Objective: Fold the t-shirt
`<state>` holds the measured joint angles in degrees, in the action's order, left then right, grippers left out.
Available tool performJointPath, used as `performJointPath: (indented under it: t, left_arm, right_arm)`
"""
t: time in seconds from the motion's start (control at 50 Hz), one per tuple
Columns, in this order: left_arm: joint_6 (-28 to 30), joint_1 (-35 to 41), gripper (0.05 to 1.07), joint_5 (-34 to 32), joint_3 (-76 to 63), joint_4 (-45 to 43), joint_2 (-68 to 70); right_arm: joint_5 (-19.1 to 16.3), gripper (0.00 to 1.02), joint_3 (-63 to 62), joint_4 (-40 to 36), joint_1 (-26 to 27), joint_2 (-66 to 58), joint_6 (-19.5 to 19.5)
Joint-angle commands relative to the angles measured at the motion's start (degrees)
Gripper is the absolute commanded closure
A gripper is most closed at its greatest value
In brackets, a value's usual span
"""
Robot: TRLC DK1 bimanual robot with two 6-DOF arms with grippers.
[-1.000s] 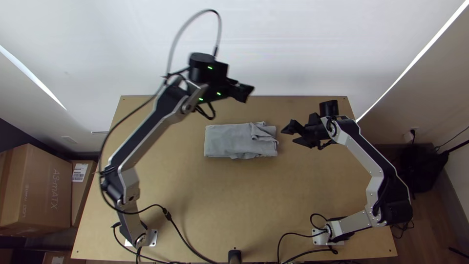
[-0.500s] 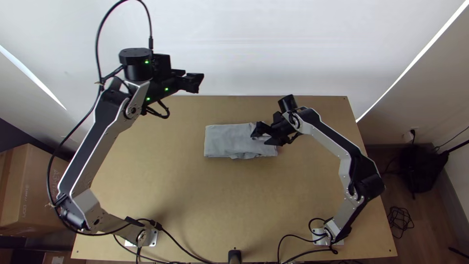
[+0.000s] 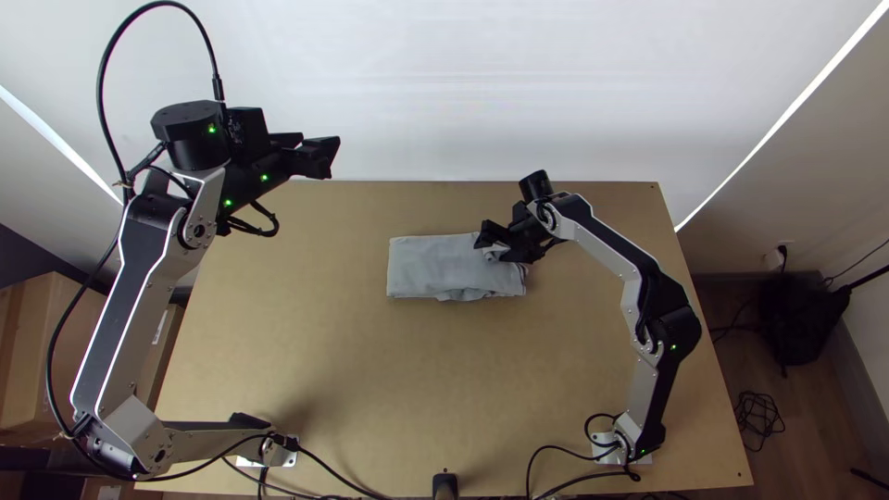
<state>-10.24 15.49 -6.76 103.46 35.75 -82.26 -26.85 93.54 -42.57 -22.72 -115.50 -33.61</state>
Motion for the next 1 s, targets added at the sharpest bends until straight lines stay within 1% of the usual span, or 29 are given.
performJointPath:
  t: [0.0,0.12,0.26,0.32,0.46,0.58,0.6,0.64,0.66,0.76,0.98]
  left_arm:
    - [-0.1,-0.6,0.1,0.3,-1.9,0.4,1.8]
    - [-0.5,-0.6,0.1,0.3,-2.6,0.4,2.0]
    - [-0.7,-0.6,0.1,0.7,-2.6,0.3,2.0]
    - [-0.7,-0.8,0.1,0.7,-2.6,0.2,2.1]
    - [-0.5,-1.0,0.1,0.7,-2.5,0.4,2.5]
    - [-0.3,-1.2,0.1,0.7,-2.5,0.5,2.7]
    - [-0.3,-1.2,0.1,0.7,-2.5,0.5,2.8]
    - [-0.3,-1.2,0.1,0.7,-2.4,0.6,2.8]
    - [-0.3,-1.2,0.1,0.7,-2.4,0.6,2.8]
    - [-0.3,-1.1,0.1,0.7,-2.4,0.7,2.7]
    - [-0.3,-0.8,0.1,1.1,-2.3,0.8,2.6]
  right_arm:
    - [3.6,0.04,0.1,1.5,1.4,0.7,2.7]
    - [7.1,0.04,-3.4,7.0,2.9,3.5,3.5]
    - [7.3,0.04,-5.9,8.2,5.9,6.0,4.4]
    - [6.6,0.04,-7.2,8.1,7.3,7.4,5.0]
    - [1.6,0.04,-10.6,7.8,11.4,8.8,7.6]
    - [-7.0,0.04,-12.2,7.1,14.3,8.5,9.3]
    - [-8.1,0.04,-12.2,7.1,14.5,8.2,9.8]
    - [-11.6,0.04,-12.7,6.9,14.7,7.8,11.0]
    - [-12.7,0.04,-12.8,6.7,14.8,7.7,11.5]
    - [-14.3,0.04,-12.2,6.4,14.6,5.7,13.6]
    - [-14.5,0.04,-9.6,5.7,13.2,0.3,15.7]
